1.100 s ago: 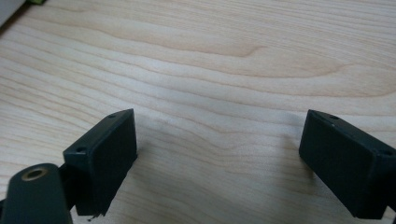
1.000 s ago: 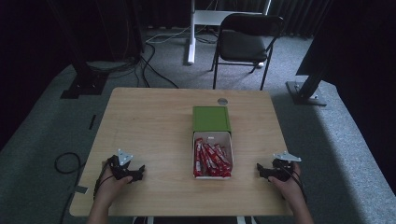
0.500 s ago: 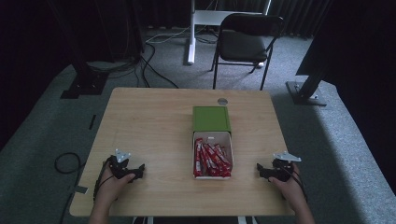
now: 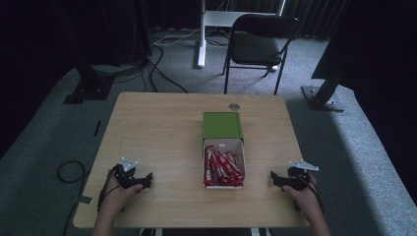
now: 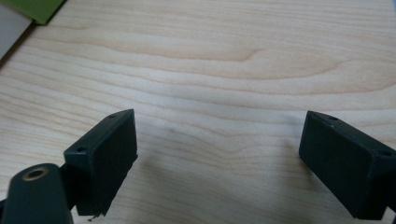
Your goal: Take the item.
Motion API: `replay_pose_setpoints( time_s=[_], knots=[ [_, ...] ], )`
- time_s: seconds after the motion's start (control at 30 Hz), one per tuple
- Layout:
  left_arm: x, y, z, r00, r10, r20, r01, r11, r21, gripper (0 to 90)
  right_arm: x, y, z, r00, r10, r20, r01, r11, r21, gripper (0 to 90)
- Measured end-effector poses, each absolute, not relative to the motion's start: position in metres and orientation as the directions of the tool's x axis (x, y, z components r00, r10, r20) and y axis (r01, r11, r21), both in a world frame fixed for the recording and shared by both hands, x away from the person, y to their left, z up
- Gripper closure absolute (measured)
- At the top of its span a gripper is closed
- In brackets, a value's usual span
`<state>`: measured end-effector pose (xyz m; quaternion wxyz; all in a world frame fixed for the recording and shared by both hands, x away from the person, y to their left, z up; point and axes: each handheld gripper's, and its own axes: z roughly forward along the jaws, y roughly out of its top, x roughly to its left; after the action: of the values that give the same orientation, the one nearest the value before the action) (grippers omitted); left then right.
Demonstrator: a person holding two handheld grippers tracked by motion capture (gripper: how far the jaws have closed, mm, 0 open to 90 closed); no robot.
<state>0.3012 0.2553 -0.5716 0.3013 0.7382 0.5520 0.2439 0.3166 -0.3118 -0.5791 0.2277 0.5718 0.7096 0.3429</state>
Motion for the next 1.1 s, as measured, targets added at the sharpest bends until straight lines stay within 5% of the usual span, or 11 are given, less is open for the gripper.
replay_pose_setpoints(
  time_s=[1.1],
  knots=[
    [0.301, 0.255, -0.572, 0.272, 0.962, 0.028, 0.667, -0.209, 0.715, 8.2, 0.308, -0.269, -0.490, -0.268, 0.960, 0.081, 0.544, 0.081, 0.835, 10.9]
  ],
)
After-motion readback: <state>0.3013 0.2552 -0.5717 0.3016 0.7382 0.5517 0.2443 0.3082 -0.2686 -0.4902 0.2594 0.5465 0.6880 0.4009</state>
